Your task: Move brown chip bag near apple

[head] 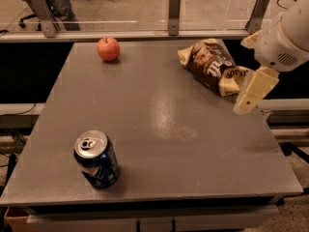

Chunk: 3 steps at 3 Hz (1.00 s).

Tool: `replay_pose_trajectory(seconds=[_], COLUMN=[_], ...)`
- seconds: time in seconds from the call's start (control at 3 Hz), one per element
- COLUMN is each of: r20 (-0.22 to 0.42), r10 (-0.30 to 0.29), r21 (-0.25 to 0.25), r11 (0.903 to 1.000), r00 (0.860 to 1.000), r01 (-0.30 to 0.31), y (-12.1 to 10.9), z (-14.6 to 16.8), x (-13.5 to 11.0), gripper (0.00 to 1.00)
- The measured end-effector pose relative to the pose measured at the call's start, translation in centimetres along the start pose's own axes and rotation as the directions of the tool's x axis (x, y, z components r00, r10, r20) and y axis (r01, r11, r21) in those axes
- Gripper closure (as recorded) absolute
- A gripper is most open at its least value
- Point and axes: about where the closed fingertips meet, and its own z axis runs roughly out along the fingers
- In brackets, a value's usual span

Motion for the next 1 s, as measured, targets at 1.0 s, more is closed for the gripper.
replay_pose_trajectory(seconds=[1.0], r20=[0.150], r10=[0.046], r21=[0.056], r11=[0.9969], r00=[0.988], r01=[-0.056], y=[-5.1], z=[7.1], x=[-0.5], gripper=[0.00])
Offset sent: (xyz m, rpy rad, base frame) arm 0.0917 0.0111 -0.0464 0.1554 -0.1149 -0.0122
